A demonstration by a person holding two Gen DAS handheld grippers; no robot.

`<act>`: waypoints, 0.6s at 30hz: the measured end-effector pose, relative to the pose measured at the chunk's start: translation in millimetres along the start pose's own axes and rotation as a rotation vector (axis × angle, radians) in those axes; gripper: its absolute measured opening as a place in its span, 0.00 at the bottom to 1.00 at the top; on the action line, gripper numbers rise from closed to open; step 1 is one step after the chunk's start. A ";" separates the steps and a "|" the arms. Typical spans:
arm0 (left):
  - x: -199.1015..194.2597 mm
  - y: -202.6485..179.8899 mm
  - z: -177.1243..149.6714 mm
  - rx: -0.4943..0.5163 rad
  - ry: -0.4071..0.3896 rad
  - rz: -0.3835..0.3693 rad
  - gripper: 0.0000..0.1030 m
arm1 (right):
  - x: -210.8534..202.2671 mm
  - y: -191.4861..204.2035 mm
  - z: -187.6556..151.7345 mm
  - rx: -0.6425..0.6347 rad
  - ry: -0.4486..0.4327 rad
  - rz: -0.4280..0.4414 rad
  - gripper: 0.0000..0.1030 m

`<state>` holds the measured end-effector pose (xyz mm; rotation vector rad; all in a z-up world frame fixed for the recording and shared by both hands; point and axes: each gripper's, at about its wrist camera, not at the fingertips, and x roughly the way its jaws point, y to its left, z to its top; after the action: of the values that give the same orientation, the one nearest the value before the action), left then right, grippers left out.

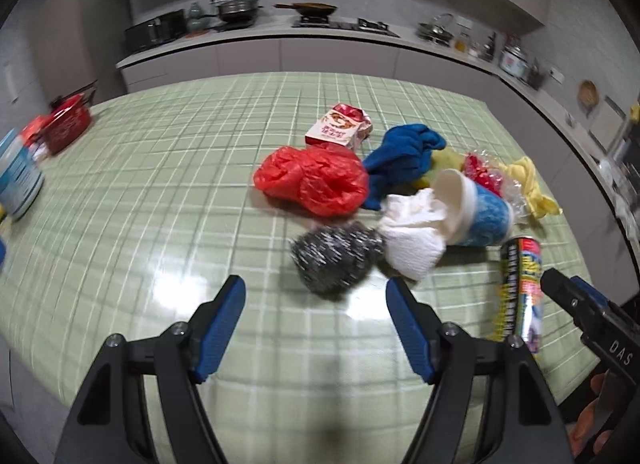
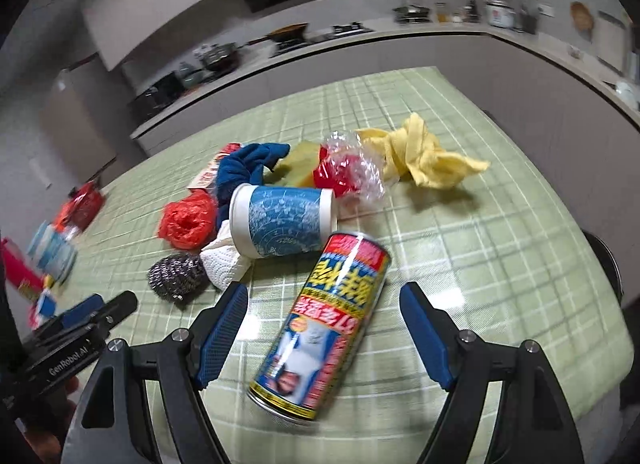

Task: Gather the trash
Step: 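Return both open tools to the table over the remaining trash, then grasp the steel wool scrubber with the left tool while the right tool grasps the spray can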

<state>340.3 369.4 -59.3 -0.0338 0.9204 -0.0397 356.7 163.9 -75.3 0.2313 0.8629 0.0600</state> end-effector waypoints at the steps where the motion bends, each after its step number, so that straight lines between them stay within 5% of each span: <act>1: 4.8 3.5 2.5 0.010 0.007 -0.014 0.72 | 3.9 5.1 -2.4 0.006 0.005 -0.027 0.78; 8: 34.0 0.1 13.9 0.115 0.046 -0.113 0.72 | 18.2 11.3 -10.5 0.067 0.032 -0.130 0.78; 18: 69.4 -8.5 17.9 0.170 0.084 -0.153 0.71 | 39.8 9.2 -13.9 0.083 0.078 -0.188 0.78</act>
<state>396.3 357.8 -103.2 0.0557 0.9943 -0.2625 372.4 181.2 -111.6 0.2256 0.9622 -0.1431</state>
